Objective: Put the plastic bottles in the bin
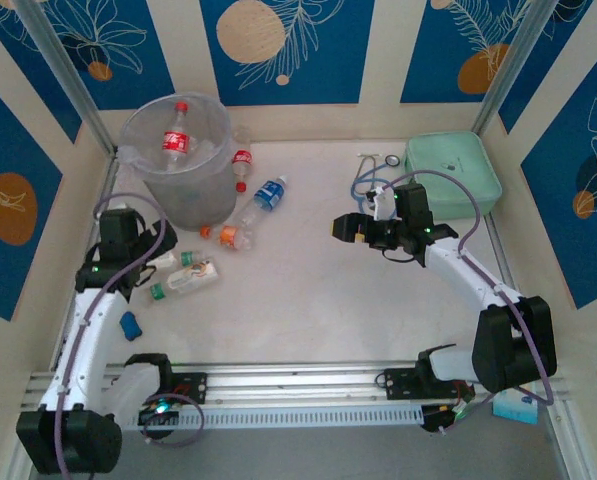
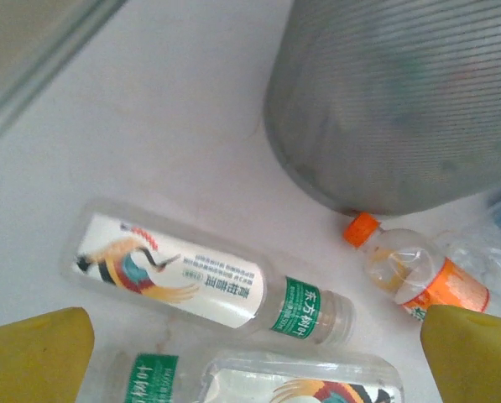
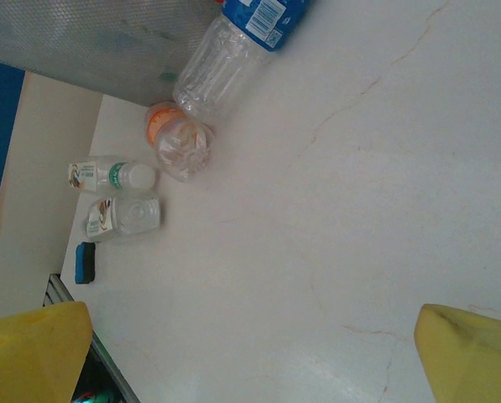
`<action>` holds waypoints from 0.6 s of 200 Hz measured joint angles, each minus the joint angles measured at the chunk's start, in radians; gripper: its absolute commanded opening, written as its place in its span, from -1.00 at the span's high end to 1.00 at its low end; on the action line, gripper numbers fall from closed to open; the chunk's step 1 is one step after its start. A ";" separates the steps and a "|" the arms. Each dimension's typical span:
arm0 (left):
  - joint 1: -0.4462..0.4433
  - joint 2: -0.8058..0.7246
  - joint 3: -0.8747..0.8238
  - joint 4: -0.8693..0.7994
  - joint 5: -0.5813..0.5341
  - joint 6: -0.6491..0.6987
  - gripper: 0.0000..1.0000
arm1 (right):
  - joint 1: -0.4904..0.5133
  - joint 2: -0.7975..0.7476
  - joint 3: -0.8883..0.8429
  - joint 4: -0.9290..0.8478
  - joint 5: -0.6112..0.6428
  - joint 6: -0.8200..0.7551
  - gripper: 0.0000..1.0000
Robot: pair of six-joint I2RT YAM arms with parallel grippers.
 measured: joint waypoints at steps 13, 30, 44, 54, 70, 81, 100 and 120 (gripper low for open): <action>0.021 0.018 -0.074 0.065 0.021 -0.081 -0.99 | 0.000 0.000 -0.008 0.005 -0.004 0.009 -0.98; 0.032 0.072 -0.139 0.133 0.035 -0.175 -0.99 | 0.003 0.000 -0.019 0.006 -0.010 0.018 -0.98; 0.032 0.127 -0.165 0.172 0.039 -0.247 -0.99 | 0.005 0.001 -0.025 0.006 -0.015 0.021 -0.98; 0.032 0.169 -0.166 0.187 0.039 -0.288 -0.99 | 0.006 0.006 -0.027 0.005 -0.017 0.022 -0.98; 0.032 0.230 -0.160 0.201 0.039 -0.338 -0.99 | 0.006 0.025 -0.027 0.005 -0.019 0.022 -0.98; 0.032 0.277 -0.146 0.199 0.038 -0.364 -0.99 | 0.006 0.043 -0.027 0.005 -0.023 0.022 -0.98; 0.033 0.346 -0.127 0.209 0.038 -0.394 -0.99 | 0.011 0.075 -0.027 0.005 -0.026 0.029 -0.98; 0.034 0.389 -0.113 0.236 0.031 -0.414 -0.99 | 0.020 0.098 -0.026 0.004 -0.026 0.030 -0.98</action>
